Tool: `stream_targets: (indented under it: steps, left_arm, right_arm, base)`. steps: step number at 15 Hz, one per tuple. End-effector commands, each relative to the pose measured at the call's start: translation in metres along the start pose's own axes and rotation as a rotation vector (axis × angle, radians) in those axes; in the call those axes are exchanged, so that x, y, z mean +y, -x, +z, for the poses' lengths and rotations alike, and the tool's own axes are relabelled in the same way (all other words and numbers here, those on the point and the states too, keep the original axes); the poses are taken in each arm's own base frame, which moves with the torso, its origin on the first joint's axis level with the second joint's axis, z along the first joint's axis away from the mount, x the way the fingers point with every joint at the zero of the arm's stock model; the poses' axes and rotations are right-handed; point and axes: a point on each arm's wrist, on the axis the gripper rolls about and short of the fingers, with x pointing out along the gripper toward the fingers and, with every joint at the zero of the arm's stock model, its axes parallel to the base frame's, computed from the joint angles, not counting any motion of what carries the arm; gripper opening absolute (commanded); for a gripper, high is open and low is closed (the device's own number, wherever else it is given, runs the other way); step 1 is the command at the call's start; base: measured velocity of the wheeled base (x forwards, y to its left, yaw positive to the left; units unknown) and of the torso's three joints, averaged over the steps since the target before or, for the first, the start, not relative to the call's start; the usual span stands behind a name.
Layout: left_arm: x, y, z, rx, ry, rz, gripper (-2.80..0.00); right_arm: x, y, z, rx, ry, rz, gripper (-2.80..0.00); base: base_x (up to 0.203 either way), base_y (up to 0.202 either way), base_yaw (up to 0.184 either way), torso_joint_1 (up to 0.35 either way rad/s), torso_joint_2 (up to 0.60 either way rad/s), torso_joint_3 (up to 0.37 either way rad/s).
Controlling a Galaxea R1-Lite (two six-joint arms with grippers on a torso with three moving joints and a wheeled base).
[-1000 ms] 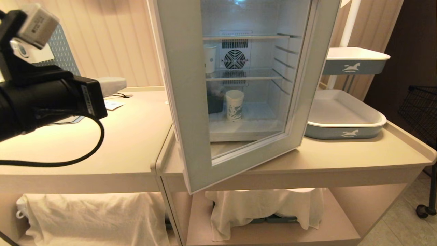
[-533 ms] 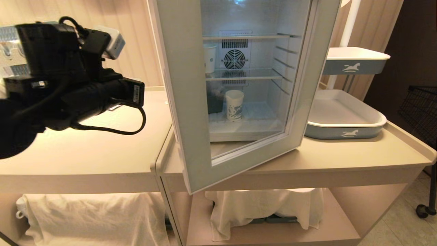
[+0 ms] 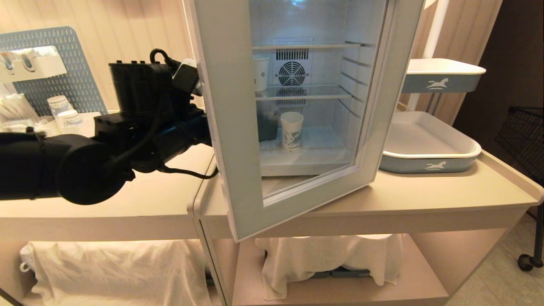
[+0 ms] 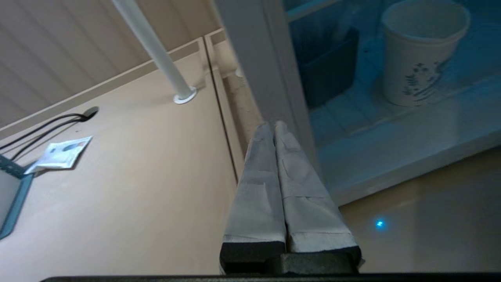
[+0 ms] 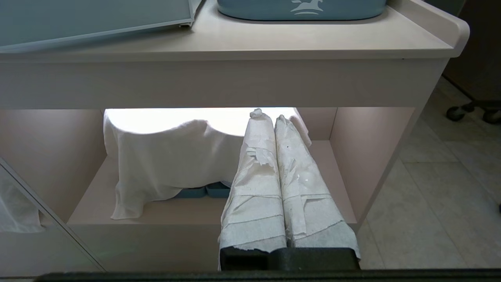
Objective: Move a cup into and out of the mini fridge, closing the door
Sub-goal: Open the freezer door
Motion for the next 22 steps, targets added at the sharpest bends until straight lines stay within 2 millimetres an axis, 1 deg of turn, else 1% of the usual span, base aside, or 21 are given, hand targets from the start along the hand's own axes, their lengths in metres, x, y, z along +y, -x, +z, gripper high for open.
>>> stream_targets:
  steps: [1, 3, 5, 9, 13, 16, 18, 22]
  left_arm:
    - [-0.013, 0.003, 0.001, 0.000, 0.021, -0.039, -2.80]
    - [-0.020, 0.009, 0.007, -0.024, 0.035, -0.062, -2.80]
    - [-0.028, 0.021, 0.017, -0.054, 0.073, -0.100, -2.80]
    - [-0.045, 0.055, 0.031, -0.092, 0.137, -0.200, -2.80]
    - [-0.080, 0.093, 0.052, -0.156, 0.199, -0.363, -2.80]
    - [-0.106, 0.117, 0.063, -0.179, 0.231, -0.439, -2.80]
    - [-0.120, 0.123, 0.064, -0.174, 0.229, -0.455, -2.80]
    - [-0.122, 0.121, 0.065, -0.168, 0.232, -0.437, -2.80]
  right_arm:
    - [0.000, 0.000, 0.000, 0.001, 0.001, 0.002, -2.80]
    - [0.000, 0.000, 0.000, 0.001, 0.001, 0.000, -2.80]
    - [0.000, 0.000, 0.000, 0.001, 0.001, 0.001, -2.80]
    - [0.000, 0.000, 0.000, 0.001, 0.001, 0.002, -2.80]
    - [0.000, 0.000, 0.000, 0.001, 0.001, 0.000, -2.80]
    - [0.000, 0.000, 0.000, 0.001, 0.001, 0.002, -2.80]
    - [0.000, 0.000, 0.000, 0.001, 0.001, 0.000, -2.80]
    - [0.000, 0.000, 0.000, 0.001, 0.001, 0.000, -2.80]
  base:
    - [0.000, 0.000, 0.000, 0.000, 0.00, 0.000]
    - [0.000, 0.000, 0.000, 0.000, 0.00, 0.000]
    - [0.000, 0.000, 0.000, 0.000, 0.00, 0.000]
    - [0.000, 0.000, 0.000, 0.000, 0.00, 0.000]
    - [0.000, 0.000, 0.000, 0.000, 0.00, 0.000]
    - [0.000, 0.000, 0.000, 0.000, 0.00, 0.000]
    - [0.000, 0.000, 0.000, 0.000, 0.00, 0.000]
    - [0.000, 0.000, 0.000, 0.000, 0.00, 0.000]
